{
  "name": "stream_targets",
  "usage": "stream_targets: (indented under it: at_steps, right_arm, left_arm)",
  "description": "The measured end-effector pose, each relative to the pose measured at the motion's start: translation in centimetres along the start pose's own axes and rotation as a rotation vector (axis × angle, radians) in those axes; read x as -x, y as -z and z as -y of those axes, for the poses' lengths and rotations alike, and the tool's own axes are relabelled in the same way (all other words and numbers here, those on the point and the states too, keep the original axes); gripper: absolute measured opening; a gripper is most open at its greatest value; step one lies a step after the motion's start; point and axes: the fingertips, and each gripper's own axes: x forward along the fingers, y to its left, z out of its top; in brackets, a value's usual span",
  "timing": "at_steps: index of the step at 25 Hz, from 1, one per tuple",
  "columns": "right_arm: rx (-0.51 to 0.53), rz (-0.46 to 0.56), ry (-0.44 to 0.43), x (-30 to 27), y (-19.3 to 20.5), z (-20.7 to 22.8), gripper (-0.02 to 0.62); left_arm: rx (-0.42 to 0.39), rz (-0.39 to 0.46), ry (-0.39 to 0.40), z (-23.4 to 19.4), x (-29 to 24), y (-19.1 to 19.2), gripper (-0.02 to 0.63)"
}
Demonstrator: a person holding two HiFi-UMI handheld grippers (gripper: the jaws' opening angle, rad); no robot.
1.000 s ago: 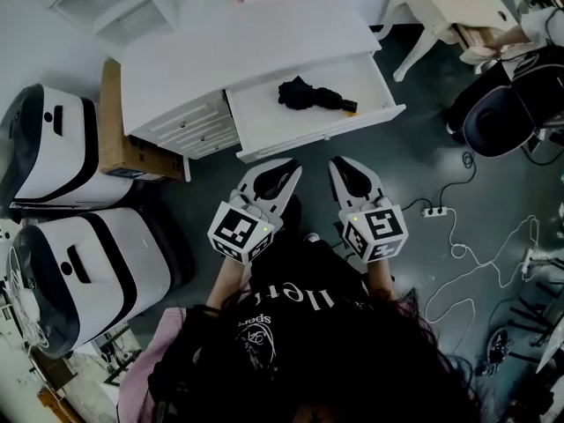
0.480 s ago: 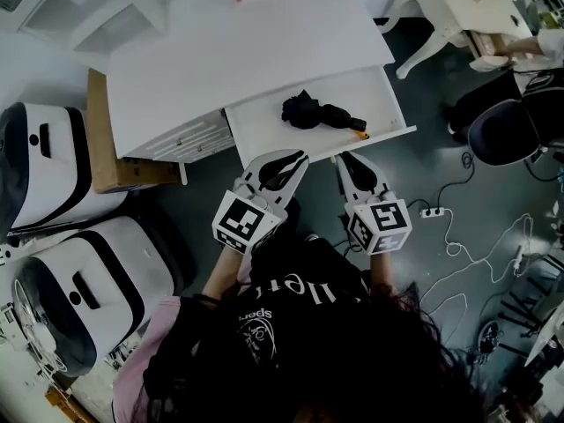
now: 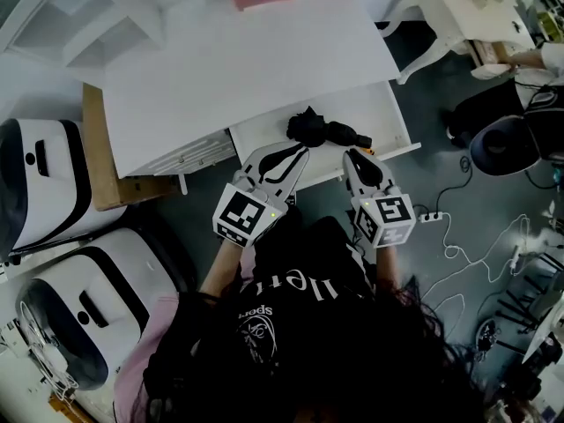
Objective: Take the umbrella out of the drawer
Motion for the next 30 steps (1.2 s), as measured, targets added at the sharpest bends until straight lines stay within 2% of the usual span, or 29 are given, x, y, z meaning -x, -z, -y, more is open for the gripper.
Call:
stream_targets:
  at_steps: [5, 9, 16, 24, 25, 27, 30]
  right_arm:
    - [0.026, -0.021, -0.013, -1.3, -0.1, 2.0, 0.064]
    - [0.063, -0.062, -0.063, -2.7, 0.0, 3.6, 0.064]
    - [0.157, -0.195, -0.215, -7.2, 1.9, 6.4, 0.066]
    - [0.326, -0.378, -0.365, -12.3, 7.0, 9.1, 0.071]
    - [0.345, -0.406, -0.387, -12.9, 7.8, 9.2, 0.085]
    - [0.388, -0.466, -0.436, -14.1, 9.4, 9.3, 0.171]
    - [0.447, -0.543, -0.496, -15.5, 11.4, 8.9, 0.195]
  left_arm:
    - [0.041, -0.004, -0.087, -2.4, -0.1, 0.1, 0.028]
    - [0.068, -0.024, -0.144, -3.0, -0.6, 0.6, 0.028]
    - [0.130, -0.050, -0.279, -4.6, -2.9, 1.8, 0.028]
    - [0.170, -0.067, -0.390, -4.8, -5.0, 2.1, 0.028]
    - [0.171, -0.071, -0.400, -4.8, -5.1, 2.2, 0.028]
    - [0.175, -0.090, -0.417, -4.7, -5.1, 2.6, 0.028]
    - [0.174, -0.104, -0.456, -5.0, -5.2, 2.8, 0.028]
